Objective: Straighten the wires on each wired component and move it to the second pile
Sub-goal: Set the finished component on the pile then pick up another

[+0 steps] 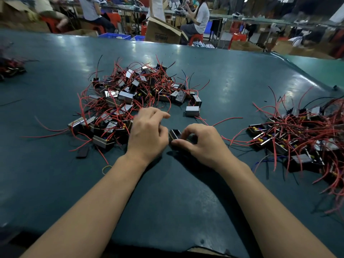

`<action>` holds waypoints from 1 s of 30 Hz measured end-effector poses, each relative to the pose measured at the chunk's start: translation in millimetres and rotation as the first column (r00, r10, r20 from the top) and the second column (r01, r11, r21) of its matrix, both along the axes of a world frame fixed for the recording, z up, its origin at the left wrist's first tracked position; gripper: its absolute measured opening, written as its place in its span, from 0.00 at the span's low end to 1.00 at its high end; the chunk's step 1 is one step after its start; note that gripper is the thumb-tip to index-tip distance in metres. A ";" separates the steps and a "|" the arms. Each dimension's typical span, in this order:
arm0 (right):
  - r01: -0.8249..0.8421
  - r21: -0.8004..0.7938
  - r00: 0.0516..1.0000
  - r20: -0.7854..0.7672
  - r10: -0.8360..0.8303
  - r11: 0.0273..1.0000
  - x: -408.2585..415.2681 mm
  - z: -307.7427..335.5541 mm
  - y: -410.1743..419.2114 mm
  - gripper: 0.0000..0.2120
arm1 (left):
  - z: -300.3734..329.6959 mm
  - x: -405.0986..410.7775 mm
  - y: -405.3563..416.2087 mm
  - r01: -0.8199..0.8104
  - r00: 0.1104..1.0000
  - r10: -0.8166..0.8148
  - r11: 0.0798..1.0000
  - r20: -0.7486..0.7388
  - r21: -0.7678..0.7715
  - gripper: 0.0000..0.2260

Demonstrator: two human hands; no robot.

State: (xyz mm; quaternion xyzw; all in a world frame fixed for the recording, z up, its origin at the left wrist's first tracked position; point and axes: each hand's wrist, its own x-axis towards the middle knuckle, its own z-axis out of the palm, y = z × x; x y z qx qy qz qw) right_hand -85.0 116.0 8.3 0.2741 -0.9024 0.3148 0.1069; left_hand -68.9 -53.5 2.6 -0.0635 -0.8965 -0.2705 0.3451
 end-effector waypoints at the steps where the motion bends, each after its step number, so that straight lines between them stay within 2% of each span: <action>1: 0.021 -0.013 1.000 -0.009 -0.021 1.000 -0.6 0.2 1.5 0.12 | -0.9 -1.2 -2.4 -0.114 0.993 0.113 0.986 -0.020 -0.123 0.12; 2: 0.046 -0.024 0.999 -0.022 -0.047 0.999 -1.1 -0.1 3.4 0.12 | -1.2 -2.2 -5.4 -0.231 0.972 0.234 0.952 -0.008 -0.201 0.12; 4: 0.116 -0.042 0.992 -0.047 -0.118 0.992 -2.0 -1.3 8.2 0.09 | 0.4 -4.4 -10.8 -0.365 0.902 0.413 0.885 0.126 -0.289 0.14; 6: 0.189 -0.043 0.980 -0.063 -0.191 0.981 -4.0 -2.6 12.3 0.07 | -2.3 -8.5 -16.0 -0.383 0.841 0.487 0.845 0.237 -0.374 0.16; 8: 0.239 -0.038 0.967 -0.077 -0.242 0.970 -6.8 -4.1 15.0 0.07 | -6.3 -9.8 -19.7 -0.343 0.849 0.472 0.834 0.237 -0.432 0.17; 11: 0.305 -0.061 0.942 -0.131 -0.310 0.951 -9.0 -4.3 16.3 0.05 | -5.5 -9.4 -21.4 -0.351 0.870 0.454 0.845 0.195 -0.403 0.15; 15: 0.304 -0.077 0.946 -0.091 -0.310 0.950 -8.1 -3.6 17.4 0.08 | 6.5 -11.6 -38.0 -0.532 0.812 0.576 0.795 0.088 -0.292 0.16; 17: 0.247 -0.068 0.967 -0.046 -0.250 0.967 -5.7 -4.4 16.1 0.08 | 10.1 -13.7 -53.2 -0.596 0.777 0.620 0.781 0.111 -0.190 0.21; 18: 0.226 -0.055 0.973 -0.034 -0.228 0.973 -4.2 -5.3 15.0 0.07 | 10.3 -16.2 -59.7 -0.588 0.773 0.612 0.790 0.169 -0.170 0.24; 21: 0.200 -0.042 0.980 -0.016 -0.201 0.979 -1.7 -7.3 13.2 0.05 | 8.4 -28.6 -71.4 -0.469 0.762 0.548 0.835 0.346 -0.289 0.29; 23: 0.202 -0.072 0.979 -0.001 -0.203 0.977 -2.3 -7.0 15.0 0.04 | 8.8 -36.8 -75.6 -0.420 0.743 0.548 0.829 0.385 -0.370 0.30; 25: 0.201 -0.112 0.980 0.019 -0.200 0.973 -2.9 -7.2 17.9 0.04 | 9.4 -42.0 -78.2 -0.425 0.735 0.559 0.821 0.384 -0.381 0.31; 27: 0.196 -0.124 0.981 0.025 -0.194 0.973 -2.8 -7.6 18.6 0.04 | 7.8 -44.3 -78.8 -0.457 0.752 0.561 0.822 0.347 -0.339 0.30; 30: 0.198 -0.108 0.980 0.037 -0.195 0.974 -4.6 -6.9 16.4 0.05 | 4.5 -42.3 -78.1 -0.517 0.804 0.557 0.828 0.209 -0.217 0.20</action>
